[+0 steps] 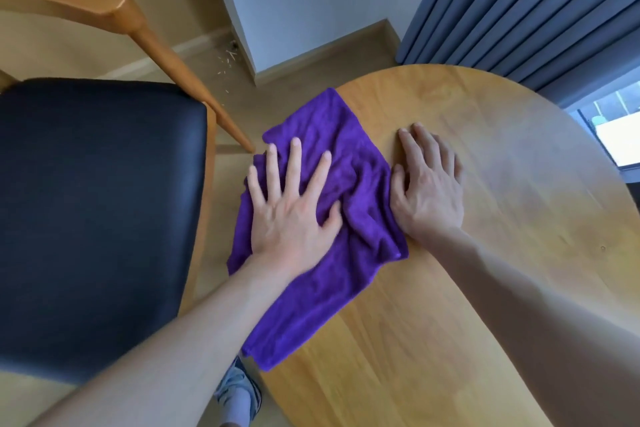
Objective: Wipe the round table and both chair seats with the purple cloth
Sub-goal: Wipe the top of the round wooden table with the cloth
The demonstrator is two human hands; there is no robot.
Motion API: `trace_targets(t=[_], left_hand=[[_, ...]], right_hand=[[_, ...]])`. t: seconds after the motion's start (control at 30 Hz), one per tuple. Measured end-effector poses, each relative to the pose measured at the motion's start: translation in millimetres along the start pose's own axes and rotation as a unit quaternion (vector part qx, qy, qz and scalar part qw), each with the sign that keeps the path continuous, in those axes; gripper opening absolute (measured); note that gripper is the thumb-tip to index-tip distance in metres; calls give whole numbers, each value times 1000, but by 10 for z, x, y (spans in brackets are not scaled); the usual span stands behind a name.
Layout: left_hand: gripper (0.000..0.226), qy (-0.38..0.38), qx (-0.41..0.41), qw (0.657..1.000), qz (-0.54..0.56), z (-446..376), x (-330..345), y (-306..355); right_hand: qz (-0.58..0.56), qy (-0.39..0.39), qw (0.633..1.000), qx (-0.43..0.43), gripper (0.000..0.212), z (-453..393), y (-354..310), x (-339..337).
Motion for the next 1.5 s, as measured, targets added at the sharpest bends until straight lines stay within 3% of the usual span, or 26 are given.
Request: trace_targets(t=[0.1,0.2,0.27,0.4,0.47,0.73,0.83,1.0,1.3,1.5], left_hand=[[81,-8,98,995,-14,421,33,45],[82,-15,189,982,-19,331,28,0],[81,-12,165,986,-19,-2,-7,-22],[73,-35,-15,999,8,-597,-36,56],[70,-37,-56,998,7,-685,-53,107],[76,-13,9,1000,-21,39,16,44],[76,-13,6,1000,-27,49,7,17],[75,-20,12,999,-45,27,13,19],[70,-38,-6,999,-16,-1298,-65,644],[76,-9,59,998,-26,-467,-8,658]], right_hand=[[14,-17,1000,1,58,-19,10,1],[19,-33,999,-1,62,-14,-5,29],[20,-45,999,9,63,-18,31,77],[22,-45,999,14,63,-2,78,132],[21,-38,999,13,62,1,79,115],[40,-71,997,4,64,7,43,12],[60,-84,994,-35,67,-106,172,-86],[58,-101,993,-6,74,-187,456,-35],[47,-77,996,-12,71,-203,460,7],[28,-70,997,-12,70,-223,438,-25]])
Point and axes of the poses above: each hand's wrist, its own z-axis away from the middle knuckle, its own x-axis out of the palm, y = z × x, the point moved 6 cm from there along -z, towards the middle knuckle, and after that the axes turned 6 degrees about -x, right-handed, at the moved point
